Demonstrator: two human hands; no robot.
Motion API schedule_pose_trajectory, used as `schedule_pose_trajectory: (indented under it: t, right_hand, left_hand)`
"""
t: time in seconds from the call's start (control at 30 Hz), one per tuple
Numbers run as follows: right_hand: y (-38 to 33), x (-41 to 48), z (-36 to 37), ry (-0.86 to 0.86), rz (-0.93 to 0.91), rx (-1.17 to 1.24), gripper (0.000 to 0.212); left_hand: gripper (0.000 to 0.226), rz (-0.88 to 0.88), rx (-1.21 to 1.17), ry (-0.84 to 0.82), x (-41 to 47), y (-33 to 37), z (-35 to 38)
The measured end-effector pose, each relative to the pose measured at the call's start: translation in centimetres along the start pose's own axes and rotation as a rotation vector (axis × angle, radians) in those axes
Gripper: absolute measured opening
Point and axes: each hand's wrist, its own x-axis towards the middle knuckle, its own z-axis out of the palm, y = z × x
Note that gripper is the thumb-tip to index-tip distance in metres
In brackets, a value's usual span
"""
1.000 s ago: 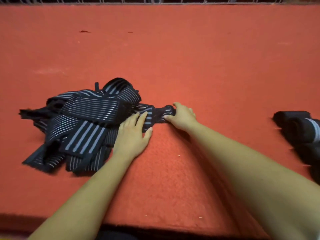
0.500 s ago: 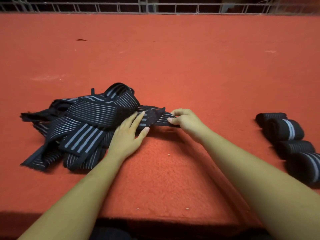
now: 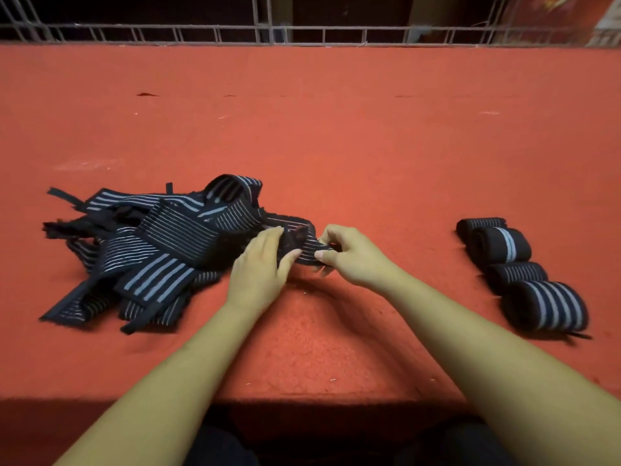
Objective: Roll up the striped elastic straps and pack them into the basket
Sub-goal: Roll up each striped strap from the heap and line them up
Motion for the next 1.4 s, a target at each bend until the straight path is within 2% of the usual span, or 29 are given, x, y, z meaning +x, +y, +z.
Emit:
schedule_pose_trajectory:
  t: [0.1, 0.27, 0.37, 0.5, 0.57, 0.63, 0.73, 0.8, 0.83, 0.93, 0.97, 1.03, 1.07, 1.13, 1.2, 1.23, 1.33, 1.4]
  right_hand:
    - [-0.6, -1.2, -0.5, -0.01, 0.02, -0.007, 0.016]
    - [-1.8, -1.8, -0.9, 0.049, -0.018, 0.04, 0.022]
    - [-2.5, -2.4, -1.3, 0.036, -0.038, -0.038, 0.021]
    - [-2.2, -3.3, -1.8, 0.004, -0.026, -0.017, 0.016]
    - [-1.8, -3.8, -2.3, 0.023, -0.025, 0.017, 0.019]
    - [-1.2, -4.7, -3.5, 0.058, -0.005, 0.093, 0.023]
    - [0.4, -6.2, -5.5, 0.067, 0.025, 0.139, 0.021]
    - [0.5, -6.9, -6.0, 0.069, 0.022, 0.292, 0.021]
    - [0.2, -7.1, -6.1, 0.091, 0.018, 0.459, 0.021]
    - [-1.1, -7.3, -7.5, 0.227, -0.025, 1.147, 0.015]
    - [-1.3, -7.4, -8.3, 0.286, -0.072, 1.313, 0.02]
    - [-1.5, -7.8, -10.0, 0.323, -0.1, 1.358, 0.034]
    - [-1.6, -8.1, -10.5, 0.3, -0.086, 1.279, 0.031]
    - [-1.6, -8.5, -10.8, 0.222, -0.015, 1.044, 0.014]
    - [-1.8, -8.5, -10.7, 0.133, 0.043, 0.871, 0.012]
    - [-2.0, -8.5, -10.5, 0.082, 0.055, 0.802, 0.017]
    - [-2.8, -8.6, -10.1, 0.034, 0.066, 0.687, 0.02]
    - [-3.6, -8.7, -10.3, 0.114, 0.062, 0.783, 0.019]
  left_hand:
    - [0.055, 0.133, 0.28, 0.034, 0.4, 0.3, -1.0]
    - [0.053, 0.226, 0.325, 0.0, 1.9, 2.6, -2.4]
    - [0.04, 0.095, 0.14, -0.123, 2.2, 3.6, -3.6]
    - [0.032, -0.01, 0.026, -0.155, 1.9, 4.7, -4.4]
    - [0.03, -0.208, -0.129, -0.15, 1.7, 3.7, -4.6]
    - [0.03, -0.453, -0.268, -0.075, 1.8, 1.5, -5.2]
    - [0.021, -0.5, -0.213, -0.112, 1.4, -0.1, -6.1]
    - [0.022, -0.496, -0.259, -0.093, 1.5, 0.4, -6.3]
    - [0.023, -0.503, -0.289, -0.086, 1.8, 0.6, -6.4]
    - [0.031, -0.574, -0.314, -0.081, 3.6, -0.5, -5.9]
    - [0.032, -0.613, -0.275, -0.113, 4.0, -0.9, -6.0]
    - [0.033, -0.65, -0.128, -0.206, 4.2, -1.4, -5.8]
    - [0.037, -0.592, -0.075, -0.237, 4.2, -1.2, -5.7]
    - [0.044, -0.357, -0.072, -0.197, 4.4, 0.6, -5.5]
    - [0.047, -0.153, -0.255, -0.174, 4.6, 4.2, -5.4]
    - [0.05, -0.128, -0.41, -0.241, 4.6, 6.4, -5.5]
    - [0.053, -0.167, -0.974, -0.627, 3.2, 11.8, -5.5]
    - [0.044, -0.231, -1.122, -0.75, 2.3, 12.8, -4.4]
